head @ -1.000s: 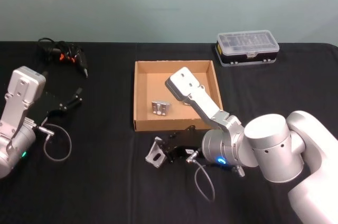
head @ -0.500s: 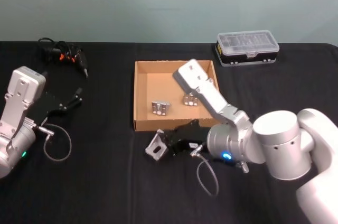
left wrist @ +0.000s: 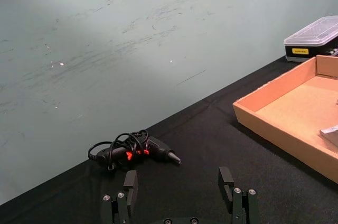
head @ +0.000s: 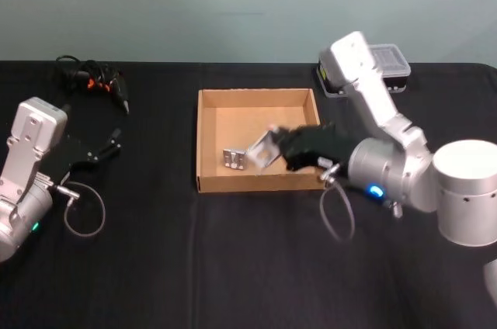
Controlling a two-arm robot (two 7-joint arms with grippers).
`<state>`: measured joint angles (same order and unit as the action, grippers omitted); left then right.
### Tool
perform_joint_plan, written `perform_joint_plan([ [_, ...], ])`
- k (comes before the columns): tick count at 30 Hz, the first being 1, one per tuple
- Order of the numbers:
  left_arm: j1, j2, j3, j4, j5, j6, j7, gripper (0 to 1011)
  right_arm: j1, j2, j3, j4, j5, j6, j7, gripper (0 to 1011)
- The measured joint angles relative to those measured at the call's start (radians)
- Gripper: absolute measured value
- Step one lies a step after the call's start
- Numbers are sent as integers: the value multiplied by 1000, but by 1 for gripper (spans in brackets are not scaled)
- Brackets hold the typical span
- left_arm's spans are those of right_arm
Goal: Use one hand to pick up the angle iron from the table and place it into the box.
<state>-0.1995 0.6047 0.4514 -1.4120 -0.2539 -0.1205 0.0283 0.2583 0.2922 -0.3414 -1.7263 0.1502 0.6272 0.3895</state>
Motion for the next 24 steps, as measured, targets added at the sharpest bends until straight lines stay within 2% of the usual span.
perform_joint_plan([
  [6,0,0,0,0,0,0,0,1000,16,-16,32,16,8,-55,-54,57],
  [12,0,0,0,0,0,0,0,1000,55,-48,29,83,3,-96,-88,57],
  [19,0,0,0,0,0,0,0,1000,129,-93,-13,199,-31,-123,-105,57],
  [24,0,0,0,0,0,0,0,1000,191,-133,-53,303,-73,-145,-115,57],
])
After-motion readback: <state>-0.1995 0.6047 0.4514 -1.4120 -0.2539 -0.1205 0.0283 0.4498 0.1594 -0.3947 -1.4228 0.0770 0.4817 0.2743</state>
